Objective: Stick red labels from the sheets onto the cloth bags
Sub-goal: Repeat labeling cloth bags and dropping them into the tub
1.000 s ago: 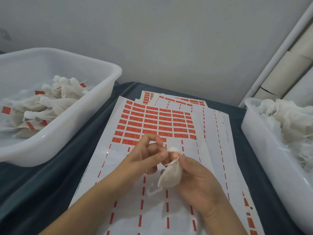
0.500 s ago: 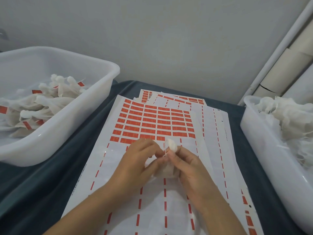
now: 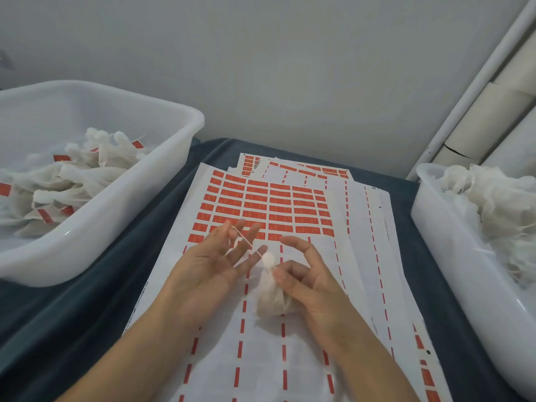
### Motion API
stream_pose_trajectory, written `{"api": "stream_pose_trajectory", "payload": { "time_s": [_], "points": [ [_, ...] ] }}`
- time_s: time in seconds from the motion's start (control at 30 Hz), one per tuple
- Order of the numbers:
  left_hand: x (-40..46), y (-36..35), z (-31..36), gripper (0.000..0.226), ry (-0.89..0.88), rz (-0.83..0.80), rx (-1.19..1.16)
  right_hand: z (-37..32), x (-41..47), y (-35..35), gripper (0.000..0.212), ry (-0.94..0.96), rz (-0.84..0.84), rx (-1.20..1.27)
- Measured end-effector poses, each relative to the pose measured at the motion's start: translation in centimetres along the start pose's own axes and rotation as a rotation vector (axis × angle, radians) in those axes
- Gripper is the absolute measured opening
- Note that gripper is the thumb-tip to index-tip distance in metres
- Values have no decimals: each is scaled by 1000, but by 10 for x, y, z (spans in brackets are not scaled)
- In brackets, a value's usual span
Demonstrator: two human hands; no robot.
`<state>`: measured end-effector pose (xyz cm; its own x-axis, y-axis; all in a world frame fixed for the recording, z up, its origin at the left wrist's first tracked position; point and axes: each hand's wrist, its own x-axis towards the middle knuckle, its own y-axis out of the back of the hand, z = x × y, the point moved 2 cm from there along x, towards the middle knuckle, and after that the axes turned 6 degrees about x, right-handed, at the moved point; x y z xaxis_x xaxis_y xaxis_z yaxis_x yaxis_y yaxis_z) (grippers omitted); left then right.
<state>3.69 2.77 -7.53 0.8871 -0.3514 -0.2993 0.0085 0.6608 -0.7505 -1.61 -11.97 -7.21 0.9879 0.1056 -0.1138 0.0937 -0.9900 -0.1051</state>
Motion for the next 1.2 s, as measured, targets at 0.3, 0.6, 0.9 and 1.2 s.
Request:
{"api": "stream_pose_trajectory", "payload": {
  "time_s": [0.3, 0.6, 0.9, 1.2],
  "points": [
    [-7, 3, 32, 25, -242, 308, 497, 4, 4, 4, 32, 64, 96, -86],
    [6, 48, 64, 69, -78, 751, 1905, 10, 8, 0, 11, 52, 154, -215],
    [8, 40, 65, 18, 11, 383, 1133, 2, 6, 15, 14, -18, 152, -353],
    [20, 13, 44, 17, 109, 208, 1129, -29, 26, 1, 23, 193, 152, -881]
  ]
}}
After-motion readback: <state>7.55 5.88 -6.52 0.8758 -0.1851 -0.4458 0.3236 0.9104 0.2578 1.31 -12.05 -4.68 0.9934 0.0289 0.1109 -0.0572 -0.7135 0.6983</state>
